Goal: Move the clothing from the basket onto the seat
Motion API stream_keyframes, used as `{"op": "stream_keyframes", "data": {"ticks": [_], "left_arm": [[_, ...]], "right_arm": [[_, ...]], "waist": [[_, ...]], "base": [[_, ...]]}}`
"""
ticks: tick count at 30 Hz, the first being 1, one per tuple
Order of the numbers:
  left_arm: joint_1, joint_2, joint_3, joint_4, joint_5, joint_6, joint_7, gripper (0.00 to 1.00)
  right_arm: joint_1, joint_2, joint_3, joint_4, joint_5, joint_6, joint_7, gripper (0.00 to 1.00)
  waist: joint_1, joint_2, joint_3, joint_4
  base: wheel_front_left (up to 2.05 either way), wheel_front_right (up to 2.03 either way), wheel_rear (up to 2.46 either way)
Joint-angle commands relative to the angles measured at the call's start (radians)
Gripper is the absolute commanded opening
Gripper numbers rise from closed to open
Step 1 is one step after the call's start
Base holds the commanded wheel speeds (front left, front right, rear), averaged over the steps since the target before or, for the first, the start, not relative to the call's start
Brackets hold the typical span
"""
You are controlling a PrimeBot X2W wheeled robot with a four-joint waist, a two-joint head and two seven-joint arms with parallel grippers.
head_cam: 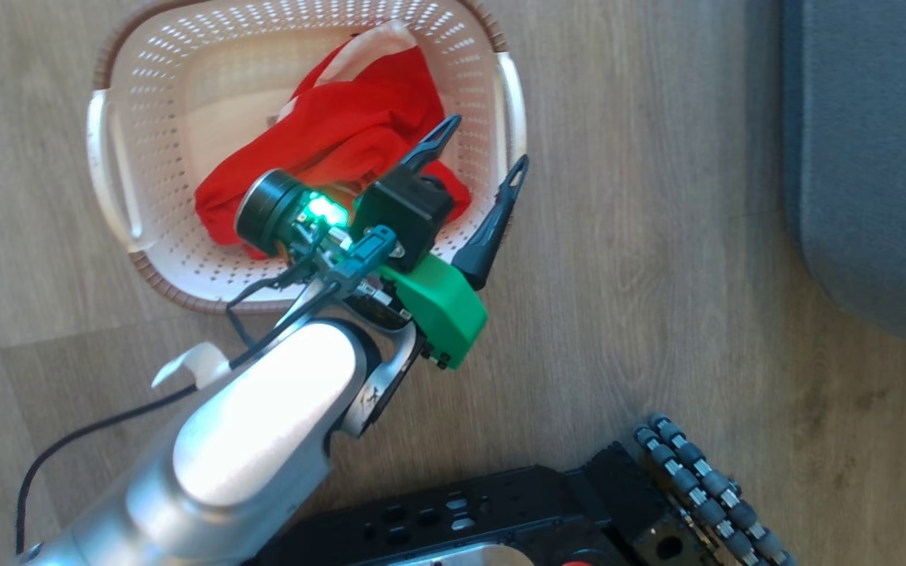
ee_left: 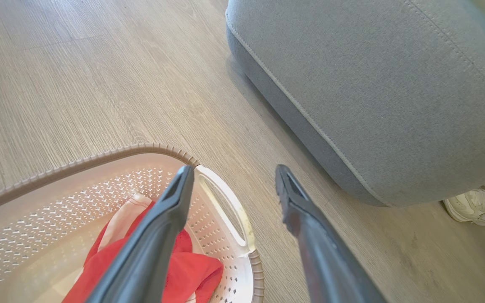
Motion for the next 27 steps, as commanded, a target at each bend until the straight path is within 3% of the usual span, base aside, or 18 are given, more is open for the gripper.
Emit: {"op": "stream_keyframes", "data": {"ticks": [1,10,16,21,27], "left_arm": [[0.032,0.014,0.028,-0.043,0.007,0.007,0.008,1.0],[0.009,0.031,0.065,-0.05,-0.011,0.016,0.007,1.0],[0.021,0.043,0.093,-0.011,-0.043,0.012,-0.02,1.0],[0.06,0.059,0.112,0.011,-0.074,0.013,-0.041,1.0],[0.114,0.056,0.128,0.032,-0.111,0.02,-0.082,1.0]], "right_arm": [[-0.004,-0.029,-0.004,-0.017,-0.019,0.007,-0.016,1.0],[0.035,0.003,0.093,0.055,-0.062,0.007,-0.082,1.0],[0.16,0.058,0.226,0.049,0.017,0.007,-0.116,1.0],[0.301,0.123,0.35,-0.032,0.138,0.007,-0.126,1.0],[0.489,0.162,0.469,-0.227,0.264,0.007,-0.128,1.0]], "waist": [[-0.0002,0.0001,-0.003,-0.013],[-0.0002,0.0001,-0.052,-0.088],[-0.0002,0.0001,-0.135,-0.139],[-0.0002,0.0001,-0.217,-0.17],[-0.0002,0.0001,-0.319,-0.162]], "base": [[0.0,0.0,0.0],[0.0,0.0,0.0],[0.0,0.0,0.0],[0.0,0.0,0.0],[0.0,0.0,0.0]]}}
